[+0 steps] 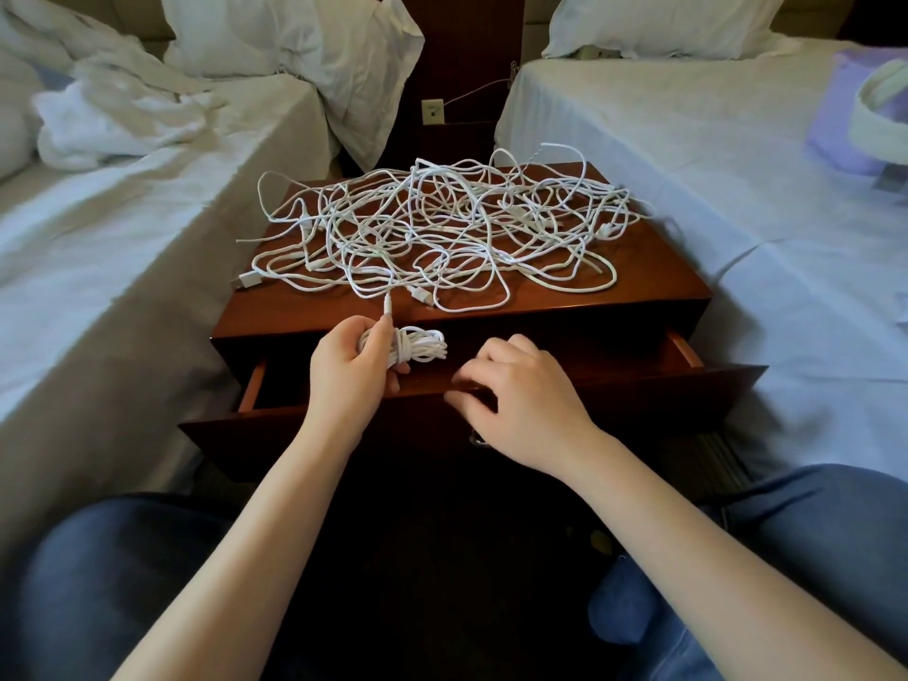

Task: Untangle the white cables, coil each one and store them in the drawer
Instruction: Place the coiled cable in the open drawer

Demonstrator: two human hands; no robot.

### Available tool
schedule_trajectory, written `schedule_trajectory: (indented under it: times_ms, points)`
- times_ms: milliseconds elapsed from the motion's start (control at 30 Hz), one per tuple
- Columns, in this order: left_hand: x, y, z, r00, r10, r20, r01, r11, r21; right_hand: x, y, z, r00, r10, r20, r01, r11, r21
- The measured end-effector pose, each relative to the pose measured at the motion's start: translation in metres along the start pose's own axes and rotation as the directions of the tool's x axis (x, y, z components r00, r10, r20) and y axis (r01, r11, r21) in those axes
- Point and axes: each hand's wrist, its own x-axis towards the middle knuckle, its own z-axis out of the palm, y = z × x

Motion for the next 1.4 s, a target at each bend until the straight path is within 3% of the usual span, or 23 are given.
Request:
schedule_trajectory:
  times_ms: [100, 467, 600, 700, 833, 900, 1067, 1167, 1333, 1400]
  points:
    - [-0.005, 0.003, -0.005, 0.999, -0.032, 0.022, 0.034, 0.998, -0.055, -0.001, -0.005, -0.003, 0.990, -0.001, 0.144, -0.003, 1.000, 0.025]
    - [0.005, 0.006, -0.005, 0.992, 0.016, 0.126, -0.018, 1.000, 0.013, 0.000, -0.011, -0.023, 0.941, -0.054, 0.335, 0.024, 0.995, 0.092]
    - [0.006, 0.007, -0.005, 0.988, 0.015, 0.156, -0.018, 1.000, 0.015, -0.001, -0.009, -0.027, 0.913, -0.026, 0.406, -0.079, 0.968, 0.239]
    - [0.010, 0.011, -0.002, 0.981, 0.026, 0.190, -0.031, 0.999, 0.025, 0.006, -0.004, -0.031, 0.943, 0.063, 0.328, -0.164, 0.943, 0.291]
    - [0.017, 0.020, 0.010, 0.967, 0.030, 0.254, -0.047, 0.997, 0.062, 0.019, 0.011, -0.034, 0.985, 0.163, 0.048, -0.170, 0.941, 0.292]
    - [0.017, 0.024, 0.021, 0.951, 0.022, 0.308, -0.043, 0.997, 0.061, 0.024, 0.023, -0.038, 0.982, 0.188, -0.023, -0.174, 0.942, 0.288]
    - [0.014, 0.033, 0.057, 0.911, 0.045, 0.411, -0.063, 0.998, 0.030, 0.021, 0.056, -0.052, 0.982, 0.176, 0.071, -0.190, 0.918, 0.347]
    - [0.014, 0.039, 0.080, 0.880, 0.032, 0.473, -0.039, 0.999, 0.006, 0.014, 0.078, -0.059, 0.980, 0.193, 0.045, -0.197, 0.923, 0.330]
    - [0.015, 0.047, 0.118, 0.722, -0.107, 0.684, 0.180, 0.983, -0.036, -0.005, 0.118, -0.075, 0.955, 0.293, 0.038, -0.289, 0.900, 0.327]
    - [0.015, 0.049, 0.135, 0.703, -0.115, 0.702, 0.140, 0.990, 0.021, -0.013, 0.130, -0.079, 0.944, 0.329, 0.033, -0.321, 0.888, 0.330]
